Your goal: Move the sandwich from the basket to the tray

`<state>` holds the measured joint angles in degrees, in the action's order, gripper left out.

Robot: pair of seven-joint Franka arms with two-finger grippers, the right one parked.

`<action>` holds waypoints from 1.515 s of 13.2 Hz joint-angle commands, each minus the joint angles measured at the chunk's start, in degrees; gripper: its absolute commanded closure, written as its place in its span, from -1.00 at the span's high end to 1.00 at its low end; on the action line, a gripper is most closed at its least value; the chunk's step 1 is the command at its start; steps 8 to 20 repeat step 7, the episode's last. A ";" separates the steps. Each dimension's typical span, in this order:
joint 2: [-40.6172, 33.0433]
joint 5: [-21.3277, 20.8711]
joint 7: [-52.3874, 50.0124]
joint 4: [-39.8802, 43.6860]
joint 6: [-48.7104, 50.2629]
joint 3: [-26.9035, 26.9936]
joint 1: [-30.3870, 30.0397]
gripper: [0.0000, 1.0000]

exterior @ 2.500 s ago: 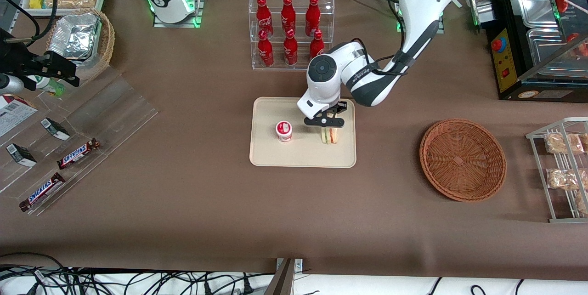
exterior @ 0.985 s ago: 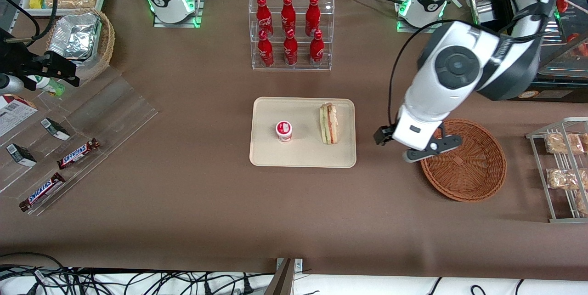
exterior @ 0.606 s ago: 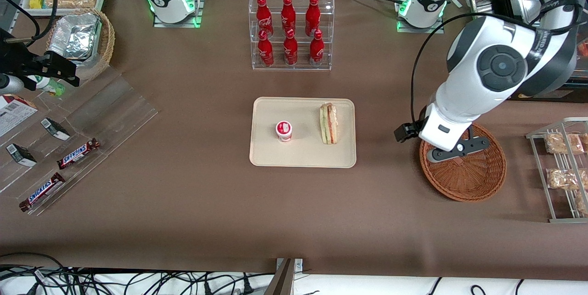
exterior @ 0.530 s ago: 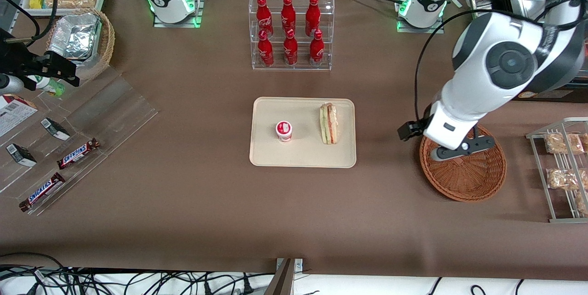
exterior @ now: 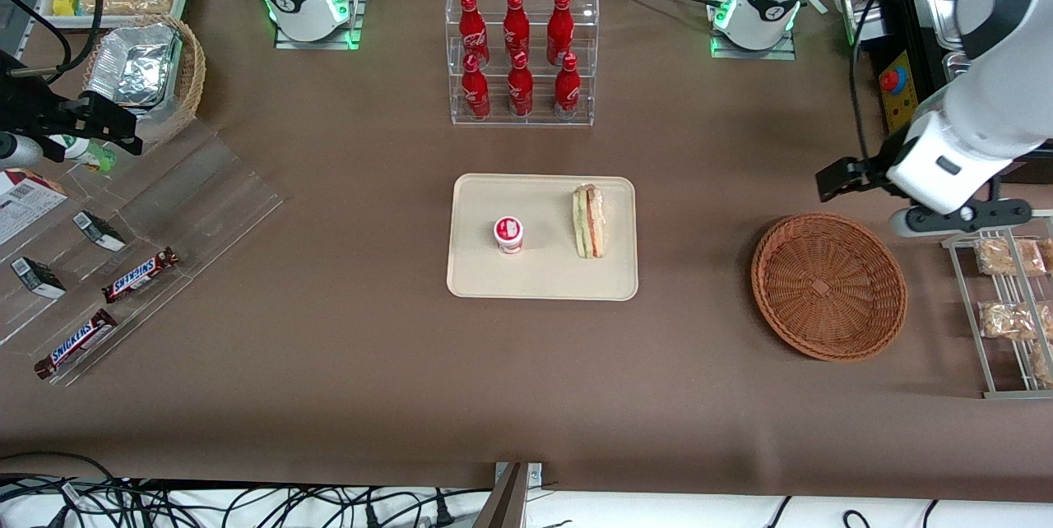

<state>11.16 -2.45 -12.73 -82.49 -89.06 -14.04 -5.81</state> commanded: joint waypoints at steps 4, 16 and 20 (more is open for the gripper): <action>-3.95 2.36 10.88 -1.71 2.40 3.05 0.36 1.00; -3.86 2.36 11.23 -1.71 2.66 3.05 0.36 1.00; -3.86 2.36 11.23 -1.71 2.66 3.05 0.36 1.00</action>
